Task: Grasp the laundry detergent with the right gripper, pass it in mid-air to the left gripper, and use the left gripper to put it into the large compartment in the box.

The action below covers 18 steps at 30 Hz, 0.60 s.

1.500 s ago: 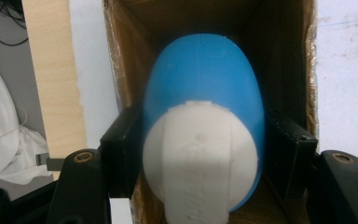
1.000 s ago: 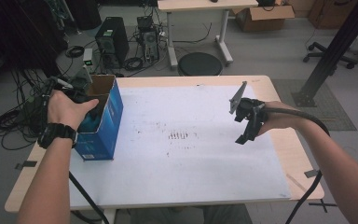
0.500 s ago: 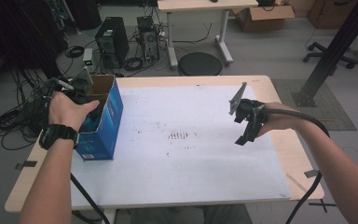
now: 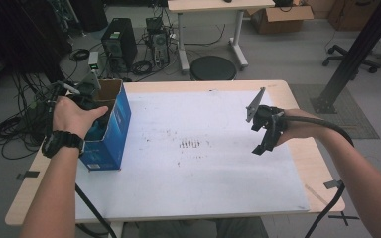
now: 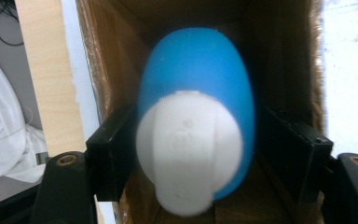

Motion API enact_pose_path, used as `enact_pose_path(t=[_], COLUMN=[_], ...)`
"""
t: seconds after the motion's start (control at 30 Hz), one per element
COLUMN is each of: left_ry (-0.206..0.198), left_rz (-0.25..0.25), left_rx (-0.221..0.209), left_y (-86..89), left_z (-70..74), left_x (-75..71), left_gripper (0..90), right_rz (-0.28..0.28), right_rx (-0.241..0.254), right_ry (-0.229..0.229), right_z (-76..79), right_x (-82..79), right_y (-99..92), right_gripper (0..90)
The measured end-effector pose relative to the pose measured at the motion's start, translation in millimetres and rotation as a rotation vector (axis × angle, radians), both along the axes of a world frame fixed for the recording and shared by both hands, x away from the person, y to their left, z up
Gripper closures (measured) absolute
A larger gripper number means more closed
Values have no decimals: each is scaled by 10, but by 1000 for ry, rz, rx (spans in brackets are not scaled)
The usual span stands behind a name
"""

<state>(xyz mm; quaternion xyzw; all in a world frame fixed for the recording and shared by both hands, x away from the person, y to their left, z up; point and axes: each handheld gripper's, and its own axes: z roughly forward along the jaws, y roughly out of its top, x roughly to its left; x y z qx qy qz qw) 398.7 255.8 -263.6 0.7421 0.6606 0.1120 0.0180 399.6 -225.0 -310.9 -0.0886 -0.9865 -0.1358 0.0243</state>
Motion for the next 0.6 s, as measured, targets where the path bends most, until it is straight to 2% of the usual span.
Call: enact_pose_path(t=[0.1, 0.33, 0.43, 0.5, 0.6], left_ry=[-10, -48, -57, -76, -85], left_rz=[-6, -41, -56, -75, -115], left_rx=[8, 52, 27, 32, 22], left_y=[-15, -82, -134, -181, -263], left_z=[69, 385, 502, 572, 631], left_x=[-9, -54, -68, -79, -90], left_gripper=[285, 244, 213, 208, 192], right_rz=[4, 0, -1, -1, 1], right_rx=[3, 18, 32, 32, 37], right_ry=[-1, -10, -15, -16, -15], right_z=[8, 70, 102, 112, 122], right_x=[3, 0, -1, 0, -5], right_y=[-11, -21, -24, -22, -11], right_gripper=[83, 83, 82, 82, 82])
